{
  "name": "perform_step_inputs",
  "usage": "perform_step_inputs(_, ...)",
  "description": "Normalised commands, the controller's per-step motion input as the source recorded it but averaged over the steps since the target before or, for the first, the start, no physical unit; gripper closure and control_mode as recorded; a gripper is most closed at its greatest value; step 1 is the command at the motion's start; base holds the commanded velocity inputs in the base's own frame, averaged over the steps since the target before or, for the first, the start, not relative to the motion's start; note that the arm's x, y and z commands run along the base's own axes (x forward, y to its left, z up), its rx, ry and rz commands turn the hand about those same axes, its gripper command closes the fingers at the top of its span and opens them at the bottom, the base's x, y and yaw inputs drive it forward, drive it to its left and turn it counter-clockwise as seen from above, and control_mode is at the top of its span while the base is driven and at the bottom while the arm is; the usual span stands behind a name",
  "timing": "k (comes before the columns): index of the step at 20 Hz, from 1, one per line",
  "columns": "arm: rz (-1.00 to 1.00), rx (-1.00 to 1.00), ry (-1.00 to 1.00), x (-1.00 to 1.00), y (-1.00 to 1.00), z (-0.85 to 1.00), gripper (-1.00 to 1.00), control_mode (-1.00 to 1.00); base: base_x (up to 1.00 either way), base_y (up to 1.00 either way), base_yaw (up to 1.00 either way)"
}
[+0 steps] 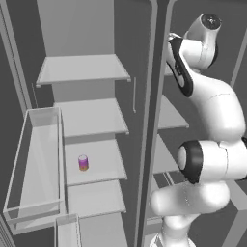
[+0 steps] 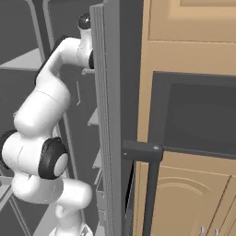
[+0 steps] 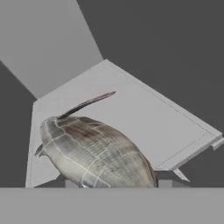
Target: Pick up the frozen fish from the freezer, place it on any shelf in the fridge, and close the fridge and freezer doors when done.
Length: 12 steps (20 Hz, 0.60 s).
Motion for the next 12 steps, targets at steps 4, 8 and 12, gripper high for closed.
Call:
perform_step_inputs(4, 0.02, 0.00, -0.54, -1.00, 0.21, 0.00, 1.00, -1.00, 0.00, 0.00, 0.00)
perform_step_inputs(8, 0.01, 0.02, -0.26, -1.00, 0.35, 0.19, 1.00, -1.00, 0.00, 0.00, 0.00)
perform_step_inputs(12, 0.04, 0.01, -0.01, -1.00, 0.51, 0.49, 1.00, -1.00, 0.00, 0.00, 0.00)
